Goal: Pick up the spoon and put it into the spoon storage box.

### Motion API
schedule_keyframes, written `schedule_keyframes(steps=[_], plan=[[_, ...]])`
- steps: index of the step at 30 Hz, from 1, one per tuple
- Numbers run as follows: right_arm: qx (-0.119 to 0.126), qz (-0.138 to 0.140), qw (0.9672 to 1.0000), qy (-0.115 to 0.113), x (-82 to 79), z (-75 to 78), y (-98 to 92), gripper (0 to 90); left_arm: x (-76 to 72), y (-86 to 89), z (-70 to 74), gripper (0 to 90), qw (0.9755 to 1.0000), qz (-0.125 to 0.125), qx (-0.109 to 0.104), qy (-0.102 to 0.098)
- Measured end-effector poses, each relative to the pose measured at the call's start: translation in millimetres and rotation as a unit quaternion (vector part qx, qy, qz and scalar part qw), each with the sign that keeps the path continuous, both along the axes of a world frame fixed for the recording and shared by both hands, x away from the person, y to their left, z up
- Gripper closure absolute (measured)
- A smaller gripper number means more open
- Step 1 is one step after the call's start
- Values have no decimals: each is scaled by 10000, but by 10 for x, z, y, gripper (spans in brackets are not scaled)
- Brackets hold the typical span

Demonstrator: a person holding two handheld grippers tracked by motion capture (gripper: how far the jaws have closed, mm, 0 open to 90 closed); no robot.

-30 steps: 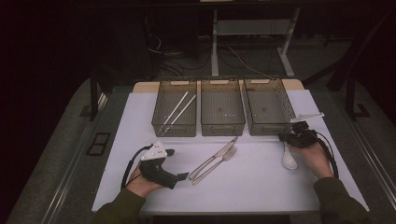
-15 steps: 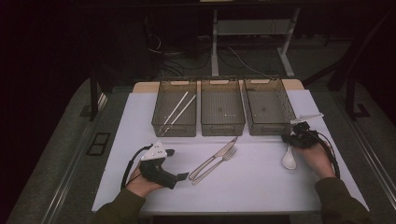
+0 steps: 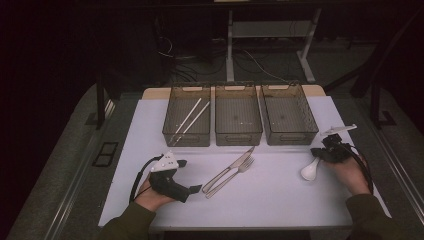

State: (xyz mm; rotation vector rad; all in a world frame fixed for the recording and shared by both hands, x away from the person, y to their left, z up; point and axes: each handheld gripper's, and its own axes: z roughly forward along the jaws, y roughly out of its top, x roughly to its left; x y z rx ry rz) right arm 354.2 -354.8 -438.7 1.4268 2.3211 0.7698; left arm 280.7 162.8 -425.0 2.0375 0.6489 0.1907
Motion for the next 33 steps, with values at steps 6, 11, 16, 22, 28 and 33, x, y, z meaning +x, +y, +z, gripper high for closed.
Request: schedule_keyframes(steps=[6,11,16,22,28,33], plan=[[-44,58,10000,62,-100,13,-35,896,1,2,-2,0,10000,3,-13,9],[-80,134,9998,102,-185,15,-49,897,1,6,-1,0,10000,14,-23,12],[-76,156,9997,144,-322,29,-87,896,3,9,-1,0,10000,-25,10,6],[-21,185,9997,183,-488,30,-167,896,3,6,-5,0,10000,-13,0,16],[159,156,9997,102,-528,59,-231,895,3,8,-1,0,10000,-29,25,7],[560,416,9975,-121,-562,139,-216,731,4,12,0,0,10000,-20,-12,8]])
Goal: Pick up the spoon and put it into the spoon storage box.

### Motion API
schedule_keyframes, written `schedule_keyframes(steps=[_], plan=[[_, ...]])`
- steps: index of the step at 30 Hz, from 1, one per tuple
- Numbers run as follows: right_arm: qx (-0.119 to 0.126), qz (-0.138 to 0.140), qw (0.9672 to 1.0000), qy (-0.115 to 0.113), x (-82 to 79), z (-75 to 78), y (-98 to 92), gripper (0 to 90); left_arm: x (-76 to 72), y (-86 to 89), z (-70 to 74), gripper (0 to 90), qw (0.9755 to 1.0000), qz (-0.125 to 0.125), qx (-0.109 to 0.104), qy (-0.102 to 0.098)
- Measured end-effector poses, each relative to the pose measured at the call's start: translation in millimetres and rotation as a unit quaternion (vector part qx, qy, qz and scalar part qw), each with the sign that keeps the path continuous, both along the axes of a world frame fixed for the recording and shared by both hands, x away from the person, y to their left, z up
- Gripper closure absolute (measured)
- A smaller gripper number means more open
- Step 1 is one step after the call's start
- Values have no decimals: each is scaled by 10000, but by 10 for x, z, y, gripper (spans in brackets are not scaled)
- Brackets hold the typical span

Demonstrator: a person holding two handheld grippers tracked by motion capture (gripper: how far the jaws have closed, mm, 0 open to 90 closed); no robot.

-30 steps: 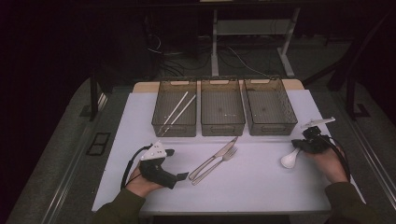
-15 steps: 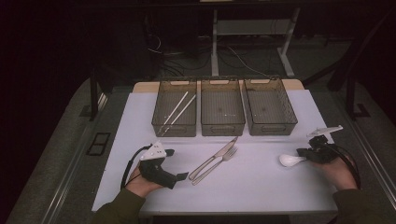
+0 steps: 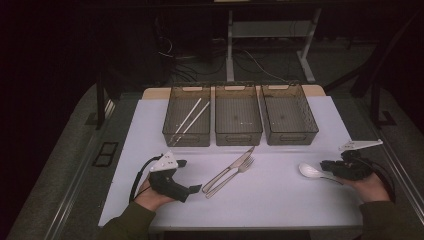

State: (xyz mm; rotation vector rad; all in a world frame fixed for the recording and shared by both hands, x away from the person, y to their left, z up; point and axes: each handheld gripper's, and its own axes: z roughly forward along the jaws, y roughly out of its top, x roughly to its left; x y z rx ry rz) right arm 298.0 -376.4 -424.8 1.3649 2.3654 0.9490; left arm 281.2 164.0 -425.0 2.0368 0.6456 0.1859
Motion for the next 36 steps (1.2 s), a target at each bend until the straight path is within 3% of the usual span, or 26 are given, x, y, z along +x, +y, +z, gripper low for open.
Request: schedule_keyframes(steps=[2,6,15,21,25,29,36], plan=[[136,105,9999,8,-17,11,30,677,-4,1,2,0,10000,7,-6,5],[159,258,9995,17,-35,2,105,579,-2,3,3,0,10000,6,-10,11],[-20,363,9993,92,-3,-106,176,527,0,-1,-1,0,10000,-11,-12,10],[-128,477,9985,219,-5,-153,220,543,-2,1,0,0,10000,-7,-7,4],[-146,729,9968,289,-28,-162,257,589,-2,1,0,0,10000,-10,0,5],[-326,863,9955,194,-58,-164,290,609,-3,2,1,0,10000,-12,5,-1],[-390,1015,9939,175,-81,-159,290,678,-2,4,1,0,10000,-10,-18,10]])
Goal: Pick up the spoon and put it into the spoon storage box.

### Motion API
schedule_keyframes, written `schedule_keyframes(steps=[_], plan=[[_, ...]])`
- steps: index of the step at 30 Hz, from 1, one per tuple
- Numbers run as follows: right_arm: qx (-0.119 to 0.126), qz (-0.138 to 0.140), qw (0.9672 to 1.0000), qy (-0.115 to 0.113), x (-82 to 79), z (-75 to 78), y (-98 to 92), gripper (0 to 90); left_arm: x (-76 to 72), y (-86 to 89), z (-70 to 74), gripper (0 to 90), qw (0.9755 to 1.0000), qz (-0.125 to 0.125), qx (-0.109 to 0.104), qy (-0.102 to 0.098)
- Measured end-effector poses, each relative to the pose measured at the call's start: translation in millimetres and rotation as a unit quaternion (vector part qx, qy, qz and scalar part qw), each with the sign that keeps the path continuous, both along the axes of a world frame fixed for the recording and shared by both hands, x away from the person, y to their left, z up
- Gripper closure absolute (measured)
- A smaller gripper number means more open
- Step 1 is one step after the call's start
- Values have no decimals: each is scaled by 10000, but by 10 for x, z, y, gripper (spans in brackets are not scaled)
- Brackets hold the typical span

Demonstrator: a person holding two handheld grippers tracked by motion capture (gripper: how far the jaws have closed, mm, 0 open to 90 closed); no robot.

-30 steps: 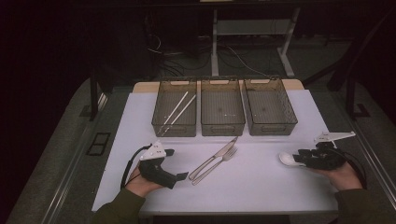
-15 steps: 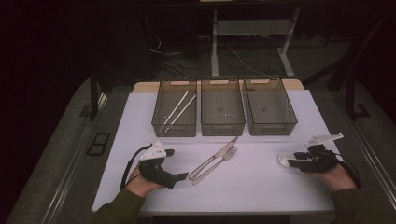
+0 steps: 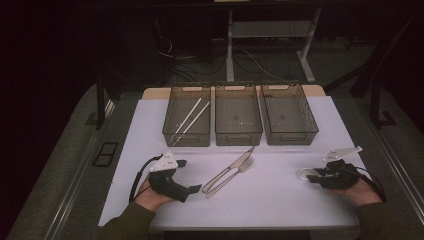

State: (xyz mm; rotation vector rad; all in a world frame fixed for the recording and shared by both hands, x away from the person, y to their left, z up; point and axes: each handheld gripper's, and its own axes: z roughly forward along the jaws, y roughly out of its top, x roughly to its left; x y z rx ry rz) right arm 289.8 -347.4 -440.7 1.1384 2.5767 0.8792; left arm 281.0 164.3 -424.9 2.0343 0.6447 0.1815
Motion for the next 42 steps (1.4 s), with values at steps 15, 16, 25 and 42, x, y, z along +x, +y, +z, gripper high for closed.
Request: schedule_keyframes(steps=[15,16,25,42], plan=[[-17,130,9999,16,-13,5,21,791,2,6,-4,0,10000,-18,25,-34],[-15,141,9999,14,-10,4,18,793,2,6,-6,0,10000,-18,23,-31],[68,52,10000,41,9,24,-4,798,3,18,-2,0,10000,-41,-8,-42],[383,-40,9992,-40,69,200,46,798,22,44,-22,0,9998,-168,-79,-96]])
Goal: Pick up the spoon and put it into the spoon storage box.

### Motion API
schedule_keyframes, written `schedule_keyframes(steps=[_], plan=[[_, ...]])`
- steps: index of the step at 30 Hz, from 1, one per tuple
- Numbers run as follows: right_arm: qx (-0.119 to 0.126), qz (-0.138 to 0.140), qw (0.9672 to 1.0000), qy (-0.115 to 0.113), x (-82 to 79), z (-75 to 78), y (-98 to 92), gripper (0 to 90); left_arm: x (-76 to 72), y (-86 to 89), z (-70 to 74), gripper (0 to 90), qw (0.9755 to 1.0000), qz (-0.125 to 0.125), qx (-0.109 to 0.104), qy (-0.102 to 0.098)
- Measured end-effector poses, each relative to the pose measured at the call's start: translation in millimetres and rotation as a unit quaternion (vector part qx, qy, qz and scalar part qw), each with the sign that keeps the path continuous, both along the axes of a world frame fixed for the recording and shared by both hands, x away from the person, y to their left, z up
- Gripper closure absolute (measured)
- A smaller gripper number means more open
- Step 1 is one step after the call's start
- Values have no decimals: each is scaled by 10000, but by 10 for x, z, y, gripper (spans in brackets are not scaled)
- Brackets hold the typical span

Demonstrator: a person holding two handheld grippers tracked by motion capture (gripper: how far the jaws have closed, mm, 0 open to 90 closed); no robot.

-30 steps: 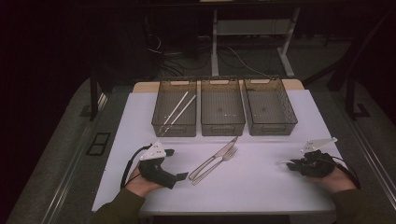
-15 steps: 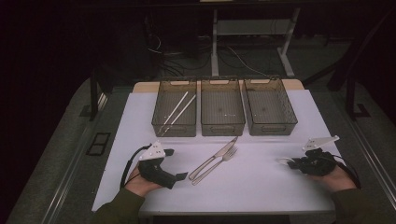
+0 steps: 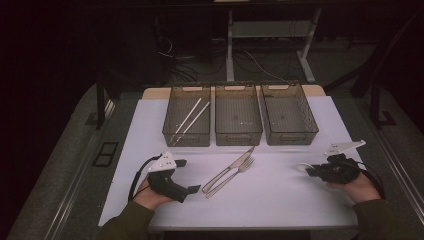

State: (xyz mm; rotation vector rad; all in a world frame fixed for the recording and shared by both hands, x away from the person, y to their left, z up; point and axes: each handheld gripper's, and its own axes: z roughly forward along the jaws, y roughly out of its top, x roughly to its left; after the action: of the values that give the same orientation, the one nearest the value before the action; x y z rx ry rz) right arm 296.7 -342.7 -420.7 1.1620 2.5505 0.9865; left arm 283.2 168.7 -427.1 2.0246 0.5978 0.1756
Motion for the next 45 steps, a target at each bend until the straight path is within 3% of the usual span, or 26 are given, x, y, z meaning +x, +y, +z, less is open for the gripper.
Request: schedule_keyframes(steps=[15,45], plan=[[439,-62,9990,-85,141,211,114,798,-2,4,1,0,9999,-62,-105,-14],[707,122,9968,-359,552,502,616,798,-19,-36,10,0,10000,3,-14,3]])
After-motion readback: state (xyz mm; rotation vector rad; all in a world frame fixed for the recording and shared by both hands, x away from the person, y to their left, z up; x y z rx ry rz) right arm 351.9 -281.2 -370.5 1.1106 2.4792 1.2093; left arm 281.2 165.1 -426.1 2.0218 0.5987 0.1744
